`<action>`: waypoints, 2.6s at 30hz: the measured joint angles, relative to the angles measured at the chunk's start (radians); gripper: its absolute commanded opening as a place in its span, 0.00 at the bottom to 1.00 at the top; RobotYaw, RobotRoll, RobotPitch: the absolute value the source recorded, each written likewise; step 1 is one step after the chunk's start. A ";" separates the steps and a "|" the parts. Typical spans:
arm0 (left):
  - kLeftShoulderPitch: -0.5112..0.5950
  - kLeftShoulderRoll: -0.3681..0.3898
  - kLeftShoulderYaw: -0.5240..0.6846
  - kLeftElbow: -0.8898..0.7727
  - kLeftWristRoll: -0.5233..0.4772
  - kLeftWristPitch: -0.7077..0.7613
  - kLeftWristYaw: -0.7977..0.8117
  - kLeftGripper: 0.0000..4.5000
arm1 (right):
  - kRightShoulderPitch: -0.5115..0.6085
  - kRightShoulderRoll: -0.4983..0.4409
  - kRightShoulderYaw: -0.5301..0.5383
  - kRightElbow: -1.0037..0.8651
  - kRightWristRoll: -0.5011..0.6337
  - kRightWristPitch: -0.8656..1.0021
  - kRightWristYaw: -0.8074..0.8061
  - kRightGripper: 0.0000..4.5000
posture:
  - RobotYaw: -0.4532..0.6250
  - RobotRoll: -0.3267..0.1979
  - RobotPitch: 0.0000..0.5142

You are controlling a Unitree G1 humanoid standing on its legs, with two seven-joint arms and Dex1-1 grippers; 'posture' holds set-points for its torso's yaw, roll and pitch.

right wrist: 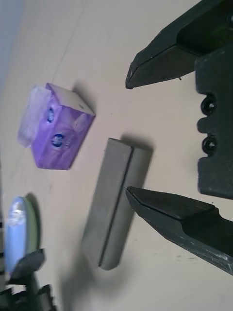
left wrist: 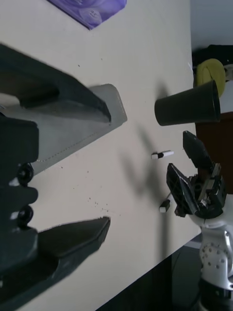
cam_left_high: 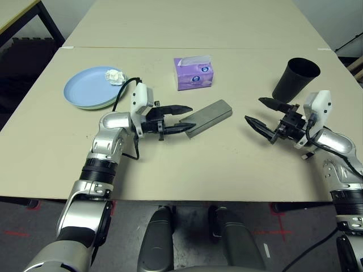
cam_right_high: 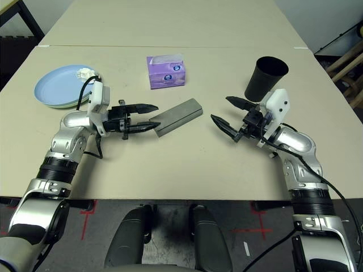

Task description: Organize and tidy the items on the table.

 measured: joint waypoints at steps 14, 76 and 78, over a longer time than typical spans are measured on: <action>-0.015 -0.017 -0.034 0.036 0.002 -0.048 -0.052 0.99 | -0.051 -0.409 0.129 -0.089 -0.163 0.345 0.100 1.00 | 0.45 0.62 0.36; -0.009 -0.004 -0.036 0.006 0.004 -0.029 -0.005 1.00 | -0.409 -0.391 0.488 0.148 -0.186 0.012 0.659 0.07 | 0.48 0.62 0.37; -0.009 -0.006 -0.037 0.006 0.004 -0.031 -0.005 1.00 | -0.410 -0.327 0.412 0.147 -0.122 0.103 0.617 0.07 | 0.48 0.62 0.37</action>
